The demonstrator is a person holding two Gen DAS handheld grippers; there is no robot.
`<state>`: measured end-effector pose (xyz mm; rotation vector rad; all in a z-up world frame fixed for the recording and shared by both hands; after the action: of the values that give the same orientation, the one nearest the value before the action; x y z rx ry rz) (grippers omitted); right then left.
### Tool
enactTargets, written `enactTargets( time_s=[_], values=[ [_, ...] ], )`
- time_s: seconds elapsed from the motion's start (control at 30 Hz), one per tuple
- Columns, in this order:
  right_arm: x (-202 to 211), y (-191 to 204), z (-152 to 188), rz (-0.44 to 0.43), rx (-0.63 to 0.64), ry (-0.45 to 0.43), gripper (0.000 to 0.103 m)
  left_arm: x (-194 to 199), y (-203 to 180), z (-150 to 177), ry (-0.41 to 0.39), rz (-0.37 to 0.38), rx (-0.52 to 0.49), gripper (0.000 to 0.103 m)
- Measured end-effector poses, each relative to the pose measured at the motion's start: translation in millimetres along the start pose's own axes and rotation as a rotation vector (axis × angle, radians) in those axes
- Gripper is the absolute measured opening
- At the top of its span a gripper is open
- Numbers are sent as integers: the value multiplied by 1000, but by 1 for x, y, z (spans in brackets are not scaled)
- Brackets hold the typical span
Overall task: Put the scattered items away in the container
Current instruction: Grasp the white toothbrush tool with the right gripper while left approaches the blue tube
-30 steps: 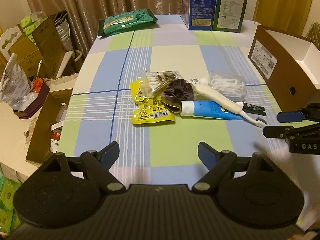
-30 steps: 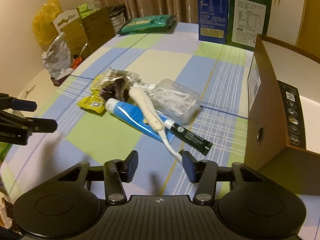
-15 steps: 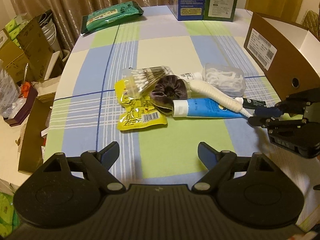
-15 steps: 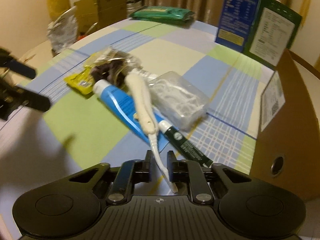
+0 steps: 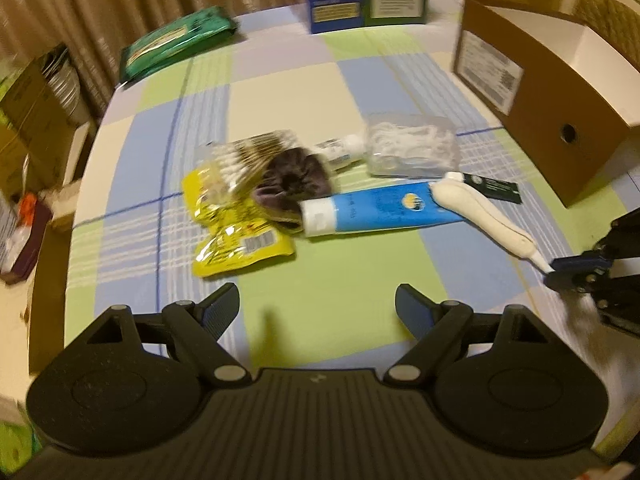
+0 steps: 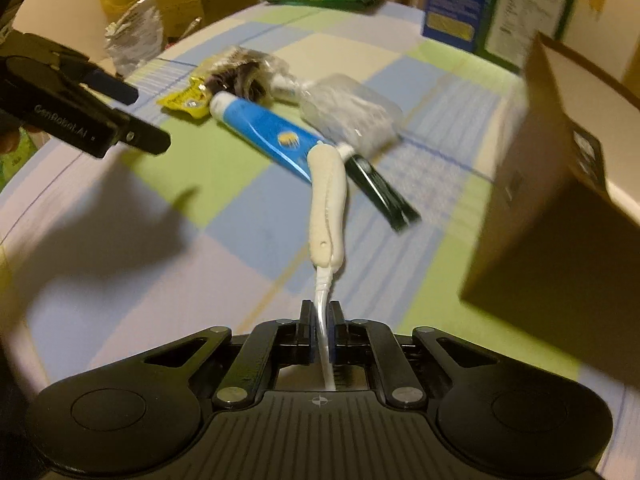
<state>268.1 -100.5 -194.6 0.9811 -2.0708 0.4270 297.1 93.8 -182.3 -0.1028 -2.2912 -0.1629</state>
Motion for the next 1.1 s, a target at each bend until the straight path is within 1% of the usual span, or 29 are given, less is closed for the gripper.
enactTargets(
  time_s=[0.1, 0.3, 0.43, 0.53, 0.57, 0.63, 0.77, 0.83, 0.9, 0.93, 1.0, 1.07, 1.1],
  values=[
    [14, -11, 13, 43, -74, 17, 3, -2, -11, -3, -24, 47, -69, 80],
    [37, -30, 33, 118, -223, 21, 3, -13, -34, -10, -72, 141, -247, 80],
    [44, -36, 38, 158, -270, 20, 3, -24, -48, -18, -102, 209, -390, 79],
    [49, -40, 43, 186, -302, 17, 3, -37, -58, -22, -104, 262, -499, 74],
    [52, -42, 45, 194, -310, 16, 3, -43, -61, -23, -101, 269, -535, 72],
    [56, -44, 48, 207, -321, 15, 3, -53, -62, -24, -90, 271, -571, 70],
    [63, -46, 54, 225, -342, 15, 4, -71, -58, -26, -45, 282, -586, 68],
    [65, -47, 55, 231, -348, 14, 4, -74, -57, -26, -29, 283, -594, 65],
    [67, -47, 56, 229, -353, 15, 4, -73, -56, -26, -16, 297, -578, 56],
    [67, -47, 55, 229, -356, 15, 4, -72, -57, -26, -6, 304, -566, 54],
    [67, -47, 55, 225, -364, 12, 5, -67, -58, -24, 9, 309, -547, 40],
    [66, -48, 54, 221, -371, 8, 6, -63, -60, -19, 40, 315, -507, 35],
    [66, -48, 53, 221, -369, 7, 9, -61, -61, -17, 59, 317, -473, 33]
  ],
)
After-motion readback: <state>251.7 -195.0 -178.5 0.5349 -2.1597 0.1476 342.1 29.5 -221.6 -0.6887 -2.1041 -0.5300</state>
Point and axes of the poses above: each gripper's, at about its wrist camera, not at the fingertips, and x roughly against the way its jaws point, y to its left, z to its underside, the point moved 6 cm from there along -x, roughly the way its jaws point, and after that the axes turned 10 degrees about -y, right-handed, at the moved point
